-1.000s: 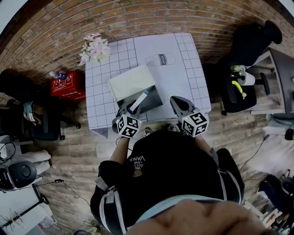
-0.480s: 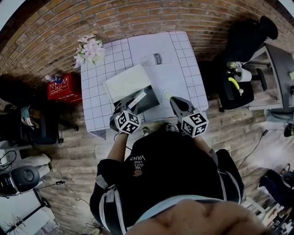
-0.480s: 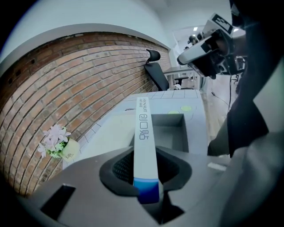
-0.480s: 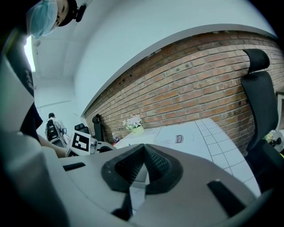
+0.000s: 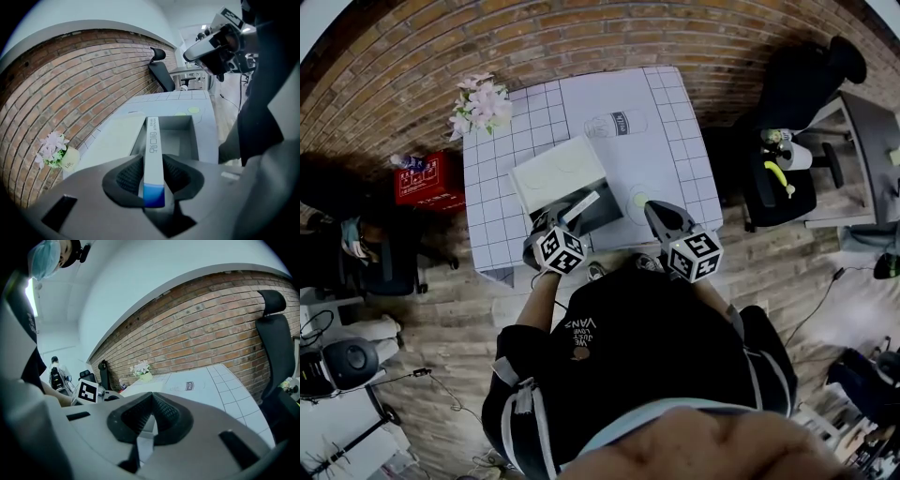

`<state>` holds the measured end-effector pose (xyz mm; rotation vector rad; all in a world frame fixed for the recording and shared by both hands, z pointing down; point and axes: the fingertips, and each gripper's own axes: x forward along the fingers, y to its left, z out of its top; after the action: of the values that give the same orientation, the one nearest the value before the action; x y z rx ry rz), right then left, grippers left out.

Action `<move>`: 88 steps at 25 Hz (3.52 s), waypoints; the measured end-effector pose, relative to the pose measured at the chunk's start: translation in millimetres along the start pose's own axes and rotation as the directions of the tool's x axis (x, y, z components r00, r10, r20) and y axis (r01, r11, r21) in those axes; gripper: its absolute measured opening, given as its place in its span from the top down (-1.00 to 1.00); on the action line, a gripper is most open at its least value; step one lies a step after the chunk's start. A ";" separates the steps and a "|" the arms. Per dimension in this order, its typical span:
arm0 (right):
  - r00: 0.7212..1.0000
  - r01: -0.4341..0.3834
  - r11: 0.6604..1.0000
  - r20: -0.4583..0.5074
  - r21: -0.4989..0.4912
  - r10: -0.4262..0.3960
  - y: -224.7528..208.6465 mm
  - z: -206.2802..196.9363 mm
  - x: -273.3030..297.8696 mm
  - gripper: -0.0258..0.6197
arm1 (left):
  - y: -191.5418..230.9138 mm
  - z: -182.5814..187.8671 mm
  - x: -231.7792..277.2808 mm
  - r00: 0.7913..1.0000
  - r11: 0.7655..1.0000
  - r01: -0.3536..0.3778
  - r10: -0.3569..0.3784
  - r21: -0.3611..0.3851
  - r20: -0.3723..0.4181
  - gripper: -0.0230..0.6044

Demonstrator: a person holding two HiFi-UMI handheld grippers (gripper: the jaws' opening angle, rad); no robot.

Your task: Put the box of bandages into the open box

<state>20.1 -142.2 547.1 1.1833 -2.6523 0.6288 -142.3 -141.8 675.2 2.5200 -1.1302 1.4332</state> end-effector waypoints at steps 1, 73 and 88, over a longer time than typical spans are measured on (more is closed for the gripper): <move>1.000 -0.003 1.000 -0.001 -0.001 0.003 0.0 0.1 0.7 0.94 | -1.1 1.2 -0.5 1.000 1.000 0.005 -0.005 -0.004 0.007 0.58; 0.872 -0.486 0.867 -0.127 -0.110 0.473 -22.2 20.7 -6.5 0.94 | -29.2 108.2 -119.3 0.783 0.693 -0.360 0.589 -0.624 0.201 0.84; 0.837 -0.547 0.825 -0.136 -0.146 0.531 4.8 14.9 -21.7 0.94 | -72.8 109.7 -157.3 0.731 0.599 -0.368 0.659 -0.711 0.177 0.89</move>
<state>31.3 -131.4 525.4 0.3271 -2.8888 0.4836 -66.9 -37.2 515.6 2.0753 -2.1444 0.3220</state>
